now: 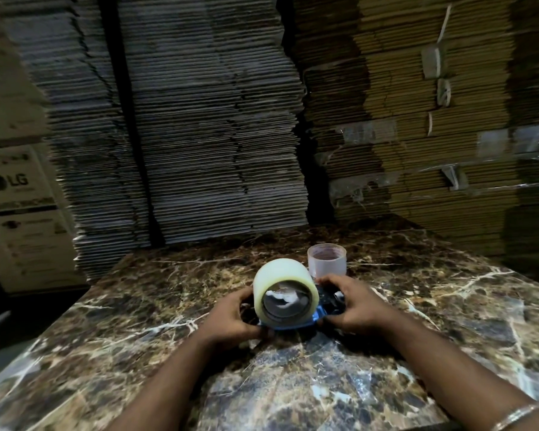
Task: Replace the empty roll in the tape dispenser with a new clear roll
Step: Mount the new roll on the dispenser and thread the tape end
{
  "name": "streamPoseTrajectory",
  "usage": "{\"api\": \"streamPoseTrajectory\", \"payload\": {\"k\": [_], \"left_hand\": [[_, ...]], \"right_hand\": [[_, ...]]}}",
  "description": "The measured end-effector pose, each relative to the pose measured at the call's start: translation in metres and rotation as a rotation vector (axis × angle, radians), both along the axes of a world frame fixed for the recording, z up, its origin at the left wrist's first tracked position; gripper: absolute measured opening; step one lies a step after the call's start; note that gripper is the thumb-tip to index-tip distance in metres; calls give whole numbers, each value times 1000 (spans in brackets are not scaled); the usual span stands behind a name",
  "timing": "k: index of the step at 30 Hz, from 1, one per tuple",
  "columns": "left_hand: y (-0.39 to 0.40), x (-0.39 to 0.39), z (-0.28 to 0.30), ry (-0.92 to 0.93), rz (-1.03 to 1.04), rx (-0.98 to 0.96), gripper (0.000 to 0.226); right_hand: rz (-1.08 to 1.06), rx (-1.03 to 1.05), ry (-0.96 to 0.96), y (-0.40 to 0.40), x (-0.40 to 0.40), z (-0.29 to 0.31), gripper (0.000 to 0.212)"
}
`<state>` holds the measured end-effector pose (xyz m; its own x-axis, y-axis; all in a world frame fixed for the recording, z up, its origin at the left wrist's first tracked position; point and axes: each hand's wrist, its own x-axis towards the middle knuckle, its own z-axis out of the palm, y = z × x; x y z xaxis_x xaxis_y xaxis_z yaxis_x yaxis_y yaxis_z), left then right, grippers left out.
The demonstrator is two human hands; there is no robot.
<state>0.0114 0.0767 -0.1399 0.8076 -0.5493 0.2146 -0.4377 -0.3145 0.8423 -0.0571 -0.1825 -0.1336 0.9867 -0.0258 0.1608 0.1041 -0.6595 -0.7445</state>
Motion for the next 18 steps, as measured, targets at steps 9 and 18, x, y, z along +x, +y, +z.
{"api": "streamPoseTrajectory", "payload": {"k": [9, 18], "left_hand": [[1, 4, -6, -34, 37, 32, 69], [-1, 4, -3, -80, 26, 90, 64]], "right_hand": [[5, -263, -92, 3, 2, -1, 59], [26, -350, -101, 4, 2, -6, 79]]}}
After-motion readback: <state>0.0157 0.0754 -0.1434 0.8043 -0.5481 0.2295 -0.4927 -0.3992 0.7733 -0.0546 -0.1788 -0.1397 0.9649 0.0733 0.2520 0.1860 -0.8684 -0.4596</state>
